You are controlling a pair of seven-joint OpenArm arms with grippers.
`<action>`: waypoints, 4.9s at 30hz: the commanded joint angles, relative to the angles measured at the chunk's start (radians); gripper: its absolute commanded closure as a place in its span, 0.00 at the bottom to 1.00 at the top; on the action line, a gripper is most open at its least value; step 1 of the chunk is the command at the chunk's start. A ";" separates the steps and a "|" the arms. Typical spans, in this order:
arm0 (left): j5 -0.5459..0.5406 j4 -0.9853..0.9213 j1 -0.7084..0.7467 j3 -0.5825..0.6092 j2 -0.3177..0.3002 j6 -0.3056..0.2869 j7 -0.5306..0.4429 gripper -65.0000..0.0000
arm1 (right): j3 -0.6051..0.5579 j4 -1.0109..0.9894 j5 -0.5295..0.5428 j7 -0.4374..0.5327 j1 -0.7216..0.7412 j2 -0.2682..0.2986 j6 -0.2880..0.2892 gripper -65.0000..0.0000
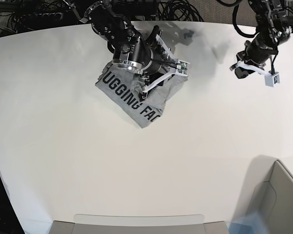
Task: Fold the T-shirt properly
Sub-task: 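Lift the collar end with the right gripper and fold it over the bundle, then press and tuck the folded bundle with the right gripper, then grasp the folded bundle edge with the left gripper beside the right gripper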
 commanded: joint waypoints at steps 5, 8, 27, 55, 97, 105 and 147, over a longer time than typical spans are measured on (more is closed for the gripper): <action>-0.012 -0.016 -0.002 0.000 -0.009 0.002 -0.015 1.00 | 0.066 0.039 0.134 0.021 0.018 -0.013 0.021 0.67; -0.012 -0.016 -0.002 -0.005 -0.009 0.002 -0.015 1.00 | 0.108 0.031 0.197 0.014 0.025 -0.010 0.021 0.67; -0.012 -0.016 -0.036 0.003 -0.009 0.002 -0.004 1.00 | 0.061 0.042 0.051 -0.012 0.033 0.031 0.065 0.67; -0.012 -0.016 -0.037 0.003 -0.009 0.002 -0.004 1.00 | 0.186 0.004 0.137 -0.020 0.090 0.021 0.065 0.69; -0.012 -0.016 -0.039 0.069 -0.005 0.003 -0.004 1.00 | 0.140 -0.099 0.749 -0.029 0.154 -0.039 0.065 0.55; -0.012 -0.008 -0.039 0.064 -0.002 0.003 -0.004 1.00 | 0.359 -0.130 0.755 -0.028 0.269 -0.025 0.065 0.55; 0.699 -0.025 -0.245 1.121 0.106 0.003 -0.213 1.00 | 0.721 -0.283 0.548 0.035 0.087 0.274 0.065 1.00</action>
